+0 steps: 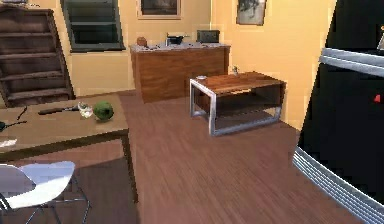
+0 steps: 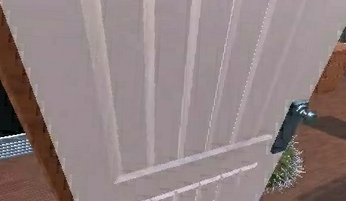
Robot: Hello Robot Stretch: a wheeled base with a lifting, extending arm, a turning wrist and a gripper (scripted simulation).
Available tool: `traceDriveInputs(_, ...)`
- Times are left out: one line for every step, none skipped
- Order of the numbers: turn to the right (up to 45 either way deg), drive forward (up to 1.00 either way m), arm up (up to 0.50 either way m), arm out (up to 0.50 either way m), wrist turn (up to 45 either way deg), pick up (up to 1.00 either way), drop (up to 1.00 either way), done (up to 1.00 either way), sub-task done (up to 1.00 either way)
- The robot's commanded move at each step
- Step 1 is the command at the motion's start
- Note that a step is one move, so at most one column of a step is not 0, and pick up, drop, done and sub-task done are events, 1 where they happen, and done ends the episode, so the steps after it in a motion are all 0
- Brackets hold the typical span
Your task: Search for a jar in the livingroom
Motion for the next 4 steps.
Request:
traceDriveInputs(-45.0, 0.00, 0.00, 0.00, 0.0, 0.00, 0.00, 0.00, 0.00)
traceDriveInputs(0.0, 0.25, 0.00, 0.00, 0.0, 0.00, 0.00, 0.00, 0.00)
traceDriveInputs(-21.0, 0.00, 0.00, 0.00, 0.0, 0.00, 0.00, 0.00, 0.00)
traceDriveInputs(0.0, 0.30, 0.00, 0.00, 0.0, 0.00, 0.00, 0.00, 0.00)
